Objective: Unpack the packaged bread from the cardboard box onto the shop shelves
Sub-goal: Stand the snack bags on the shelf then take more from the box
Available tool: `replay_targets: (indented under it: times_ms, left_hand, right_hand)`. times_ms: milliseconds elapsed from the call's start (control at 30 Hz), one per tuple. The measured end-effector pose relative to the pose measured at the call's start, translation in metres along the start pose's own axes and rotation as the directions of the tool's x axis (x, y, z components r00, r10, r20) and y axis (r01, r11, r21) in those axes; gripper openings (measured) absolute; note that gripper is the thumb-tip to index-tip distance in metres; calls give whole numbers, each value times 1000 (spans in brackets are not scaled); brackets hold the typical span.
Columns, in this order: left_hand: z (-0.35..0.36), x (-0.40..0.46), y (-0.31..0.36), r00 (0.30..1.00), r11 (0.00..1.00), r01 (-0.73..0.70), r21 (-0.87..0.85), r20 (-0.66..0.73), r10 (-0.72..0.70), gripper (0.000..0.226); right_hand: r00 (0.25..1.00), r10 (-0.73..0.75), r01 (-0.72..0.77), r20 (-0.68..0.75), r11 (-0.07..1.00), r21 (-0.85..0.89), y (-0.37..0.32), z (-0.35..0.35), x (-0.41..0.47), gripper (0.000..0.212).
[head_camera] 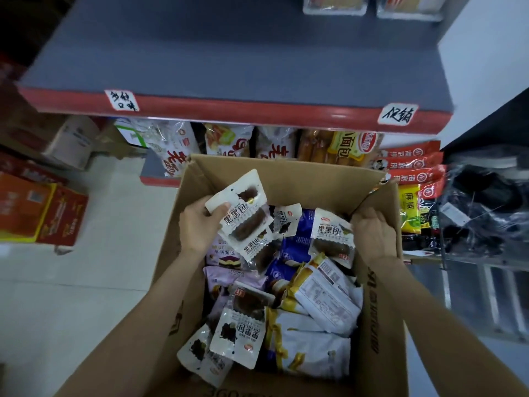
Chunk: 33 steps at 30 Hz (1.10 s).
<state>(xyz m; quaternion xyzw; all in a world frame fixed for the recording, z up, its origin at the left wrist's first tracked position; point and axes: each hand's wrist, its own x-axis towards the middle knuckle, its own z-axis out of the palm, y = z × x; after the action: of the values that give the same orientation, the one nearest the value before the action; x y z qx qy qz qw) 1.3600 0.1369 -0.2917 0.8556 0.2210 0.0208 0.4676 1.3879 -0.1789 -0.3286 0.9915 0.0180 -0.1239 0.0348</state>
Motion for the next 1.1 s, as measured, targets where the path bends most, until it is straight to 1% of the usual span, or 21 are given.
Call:
replay_targets:
  times_ms: [33, 100, 167, 233, 267, 300, 367, 400, 467, 533, 600, 633, 700, 767, 800, 900, 967, 1033, 1100]
  left_hand:
    - [-2, -4, 9, 1000, 999, -11, -41, 9, 11, 17]
    - [-7, -9, 31, 998, 996, -62, -61, 28, 63, 15]
    - [-13, -9, 54, 989, 989, -142, -33, 43, 143, 18]
    - [-21, -7, 84, 972, 973, -228, 18, 55, 227, 26]
    - [-25, -6, 100, 964, 965, -261, 36, 56, 259, 29]
    - [-29, -5, 116, 960, 960, -277, 41, 52, 275, 30]
    - [-39, -5, 148, 955, 956, -294, 6, 36, 293, 28]
    - [-42, -6, 162, 950, 950, -309, -35, 28, 310, 26]
    - [-47, -3, 190, 939, 935, -340, -105, 23, 344, 21]
    - [-54, 2, 221, 918, 915, -394, -88, 20, 397, 18]
    - [-55, 15, 247, 903, 900, -427, -92, 13, 429, 28]
    - [-54, 23, 260, 898, 892, -437, -115, 9, 440, 31]
    - [-46, 41, 285, 895, 879, -441, -180, -16, 446, 32]
    - [-35, 59, 310, 901, 874, -432, -221, -63, 429, 25]
    - [-28, 70, 321, 906, 879, -424, -218, -78, 417, 23]
    - [-3, 100, 344, 927, 904, -376, -206, -102, 362, 25]
    - [19, 119, 348, 941, 915, -339, -218, -87, 328, 28]
    - [39, 137, 348, 958, 935, -285, -210, -28, 285, 28]
    - [60, 148, 348, 961, 945, -249, -213, 63, 268, 25]
  right_hand:
    - [999, -14, 14, -45, 1000, -9, -1, -8, -6, 13]
    - [991, -45, 49, -125, 998, 27, -2, -32, -21, 14]
    - [971, -72, 104, -229, 986, 131, 1, -59, -38, 17]
    - [946, -71, 160, -317, 950, 267, 6, -91, -54, 10]
    - [935, -36, 172, -354, 917, 361, 10, -108, -59, 4]
    - [934, 16, 164, -356, 868, 470, 13, -128, -65, 7]
    - [939, 113, 141, -326, 737, 661, 19, -169, -74, 11]
    - [939, 136, 136, -317, 698, 703, 23, -188, -76, 10]
    - [920, 169, 153, -355, 676, 720, 26, -220, -74, 10]
    - [900, 212, 175, -382, 628, 759, 29, -251, -72, 10]
    - [885, 249, 190, -392, 577, 794, 32, -276, -67, 13]
    - [869, 264, 202, -417, 581, 788, 33, -289, -63, 16]
    - [814, 273, 236, -512, 650, 722, 37, -307, -45, 20]
    - [751, 308, 227, -584, 709, 667, 44, -317, -16, 18]
    - [733, 333, 211, -593, 718, 664, 48, -319, 0, 17]
    - [728, 395, 145, -560, 710, 689, 56, -321, 47, 18]
    - [731, 427, 103, -532, 702, 705, 57, -321, 73, 20]
    - [729, 463, 66, -504, 685, 726, 53, -320, 96, 22]
    - [748, 494, 38, -443, 634, 772, 49, -318, 116, 22]
